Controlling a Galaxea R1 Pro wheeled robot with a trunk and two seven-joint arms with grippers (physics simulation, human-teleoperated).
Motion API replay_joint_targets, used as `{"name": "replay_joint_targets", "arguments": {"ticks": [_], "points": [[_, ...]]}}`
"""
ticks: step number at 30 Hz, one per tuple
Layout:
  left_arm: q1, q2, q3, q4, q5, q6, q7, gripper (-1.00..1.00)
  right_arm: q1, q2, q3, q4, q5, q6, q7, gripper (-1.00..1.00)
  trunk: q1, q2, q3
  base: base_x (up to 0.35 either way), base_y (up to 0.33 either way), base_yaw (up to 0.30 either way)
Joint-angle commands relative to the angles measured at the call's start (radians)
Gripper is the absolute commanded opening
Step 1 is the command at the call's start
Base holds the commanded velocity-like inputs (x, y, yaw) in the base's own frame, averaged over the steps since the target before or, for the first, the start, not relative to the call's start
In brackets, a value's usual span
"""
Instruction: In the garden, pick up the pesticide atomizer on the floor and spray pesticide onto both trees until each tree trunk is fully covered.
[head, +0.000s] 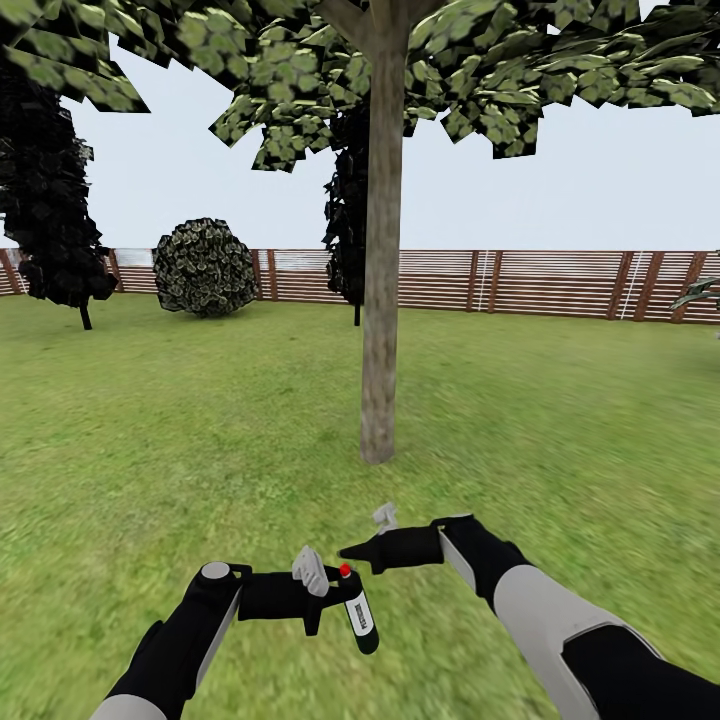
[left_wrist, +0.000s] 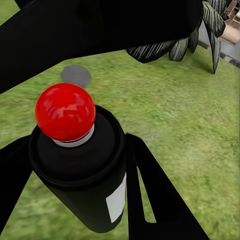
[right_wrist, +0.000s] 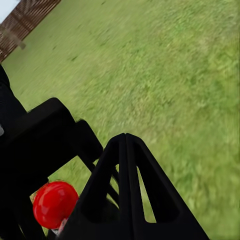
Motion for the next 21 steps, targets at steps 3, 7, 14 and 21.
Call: {"name": "replay_joint_targets", "arguments": {"ticks": [3,7,14,21], "points": [[-0.001,0.0,0.002,-0.001,-0.004,0.011,-0.005,-1.0,-0.001,0.005,0.007,0.0,-0.01,0.01,0.0,-1.0,0.0,-0.002,-0.002,0.0,0.0,0.0],[-0.001,-0.001,0.002,-0.001,-0.004,0.011,-0.005,-1.0,-0.001,0.006,0.007,0.0,-0.01,0.011,0.001,-1.0,0.0,-0.002,-0.002,0.0,0.0,0.0],[-0.001,0.0,0.002,-0.001,-0.004,0.011,-0.005,-1.0,-0.001,0.007,0.007,0.0,-0.01,0.011,0.002,-1.0,0.0,-0.002,-0.002,0.0,0.0,0.0],[-0.001,0.0,0.002,0.0,-0.004,0.011,-0.005,-1.0,0.0,0.004,0.004,0.013,-0.009,0.01,0.001,-1.0,0.0,-0.002,-0.002,0.0,0.0,0.0]]}}
